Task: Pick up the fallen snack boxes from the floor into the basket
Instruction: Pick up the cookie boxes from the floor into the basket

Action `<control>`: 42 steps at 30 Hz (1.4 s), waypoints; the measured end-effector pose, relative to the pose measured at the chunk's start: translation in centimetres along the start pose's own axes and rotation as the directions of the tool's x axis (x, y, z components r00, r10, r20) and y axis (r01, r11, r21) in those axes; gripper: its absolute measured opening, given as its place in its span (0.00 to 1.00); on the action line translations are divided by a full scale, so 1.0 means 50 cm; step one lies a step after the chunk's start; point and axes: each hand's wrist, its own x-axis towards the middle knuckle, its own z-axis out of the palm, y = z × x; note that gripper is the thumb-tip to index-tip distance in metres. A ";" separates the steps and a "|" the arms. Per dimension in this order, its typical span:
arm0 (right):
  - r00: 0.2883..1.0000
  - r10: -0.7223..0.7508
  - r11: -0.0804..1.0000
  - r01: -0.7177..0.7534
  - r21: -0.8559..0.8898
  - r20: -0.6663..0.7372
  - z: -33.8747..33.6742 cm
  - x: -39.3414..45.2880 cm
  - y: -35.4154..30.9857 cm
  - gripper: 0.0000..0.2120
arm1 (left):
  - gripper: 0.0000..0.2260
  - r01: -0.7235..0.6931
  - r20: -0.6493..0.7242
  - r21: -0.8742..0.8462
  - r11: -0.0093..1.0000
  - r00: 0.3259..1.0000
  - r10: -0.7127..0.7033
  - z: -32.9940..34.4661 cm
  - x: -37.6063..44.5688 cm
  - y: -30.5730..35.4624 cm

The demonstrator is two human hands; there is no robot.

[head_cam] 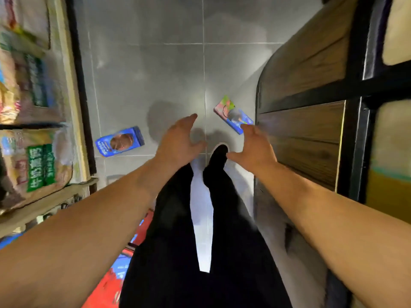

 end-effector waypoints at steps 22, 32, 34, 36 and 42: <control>0.945 0.327 0.945 -0.327 0.000 -0.021 0.509 0.702 0.349 0.57 | 0.57 -0.424 0.372 0.403 0.811 0.886 0.278 0.590 0.762 -0.304; 0.952 0.236 0.972 -0.235 0.032 -0.193 0.597 0.777 0.433 0.55 | 0.50 -0.478 0.205 0.497 0.724 0.876 0.437 0.699 0.888 -0.309; 0.968 0.188 0.982 -0.183 0.046 -0.165 0.582 0.773 0.433 0.53 | 0.49 -0.470 0.216 0.483 0.739 0.882 0.419 0.689 0.885 -0.317; 0.983 0.130 0.992 -0.128 0.023 -0.126 0.562 0.753 0.418 0.52 | 0.49 -0.449 0.239 0.458 0.767 0.893 0.380 0.663 0.862 -0.325; 0.996 0.026 0.999 -0.028 0.026 0.088 0.456 0.644 0.312 0.55 | 0.48 -0.395 0.248 0.210 0.895 0.907 0.342 0.505 0.712 -0.326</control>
